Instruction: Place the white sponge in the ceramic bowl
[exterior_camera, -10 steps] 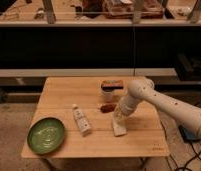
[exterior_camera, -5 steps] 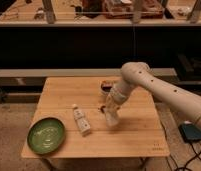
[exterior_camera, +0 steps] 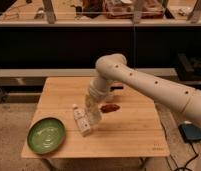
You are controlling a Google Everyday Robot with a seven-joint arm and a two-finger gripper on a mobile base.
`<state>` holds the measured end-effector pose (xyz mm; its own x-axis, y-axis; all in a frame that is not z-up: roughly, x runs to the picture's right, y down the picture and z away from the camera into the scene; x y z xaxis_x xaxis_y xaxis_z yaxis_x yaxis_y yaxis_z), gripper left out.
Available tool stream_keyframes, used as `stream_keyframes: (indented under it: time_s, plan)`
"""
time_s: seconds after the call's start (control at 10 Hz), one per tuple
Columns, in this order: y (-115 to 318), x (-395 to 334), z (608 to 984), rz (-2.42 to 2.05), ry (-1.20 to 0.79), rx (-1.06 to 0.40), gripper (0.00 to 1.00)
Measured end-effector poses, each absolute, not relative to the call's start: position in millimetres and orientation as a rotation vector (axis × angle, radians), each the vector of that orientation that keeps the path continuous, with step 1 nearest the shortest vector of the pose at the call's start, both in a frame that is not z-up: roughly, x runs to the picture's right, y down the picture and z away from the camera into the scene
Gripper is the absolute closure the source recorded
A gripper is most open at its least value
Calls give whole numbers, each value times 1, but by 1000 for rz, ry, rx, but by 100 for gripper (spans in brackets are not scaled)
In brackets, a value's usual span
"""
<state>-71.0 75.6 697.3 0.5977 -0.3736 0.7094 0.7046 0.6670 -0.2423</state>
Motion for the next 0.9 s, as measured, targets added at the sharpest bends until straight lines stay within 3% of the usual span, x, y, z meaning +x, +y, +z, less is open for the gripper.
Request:
stream_keyframes:
  time_s: [0.6, 0.9]
  plan:
    - [122, -175, 704, -842, -764, -488, 97]
    - [172, -229, 710, -912, -822, -447, 96]
